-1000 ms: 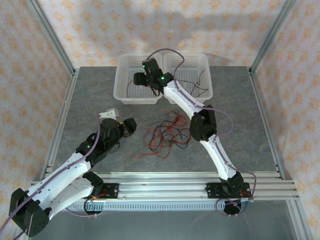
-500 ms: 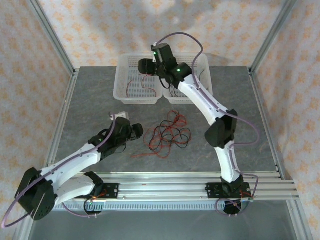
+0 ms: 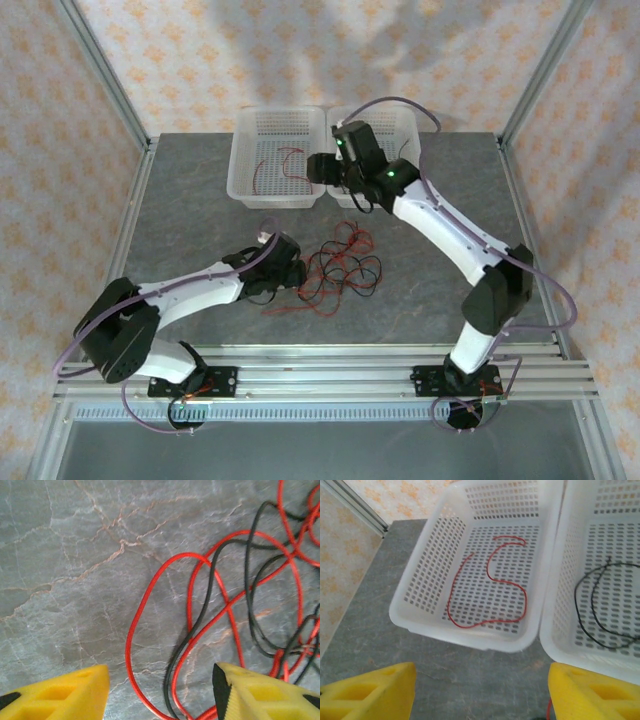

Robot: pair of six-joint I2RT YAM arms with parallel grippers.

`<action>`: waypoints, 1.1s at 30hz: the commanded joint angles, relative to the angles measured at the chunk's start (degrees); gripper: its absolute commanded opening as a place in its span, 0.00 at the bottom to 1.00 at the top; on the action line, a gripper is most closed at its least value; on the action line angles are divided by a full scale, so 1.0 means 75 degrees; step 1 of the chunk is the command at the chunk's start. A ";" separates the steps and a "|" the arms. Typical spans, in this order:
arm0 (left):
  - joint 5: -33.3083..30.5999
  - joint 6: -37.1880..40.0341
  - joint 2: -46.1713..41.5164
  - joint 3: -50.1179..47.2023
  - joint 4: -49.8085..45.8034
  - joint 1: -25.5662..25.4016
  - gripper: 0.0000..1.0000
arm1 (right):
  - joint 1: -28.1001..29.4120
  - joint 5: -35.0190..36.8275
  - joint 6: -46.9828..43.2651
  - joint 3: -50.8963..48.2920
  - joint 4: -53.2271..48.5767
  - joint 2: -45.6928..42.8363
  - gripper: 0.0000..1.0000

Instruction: Untangle the cables

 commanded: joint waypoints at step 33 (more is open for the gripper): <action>-0.3138 0.0199 -0.0112 0.2633 -0.1613 -0.0866 0.00 | 0.0250 -0.2172 0.3818 -0.7816 0.5186 -0.3602 0.66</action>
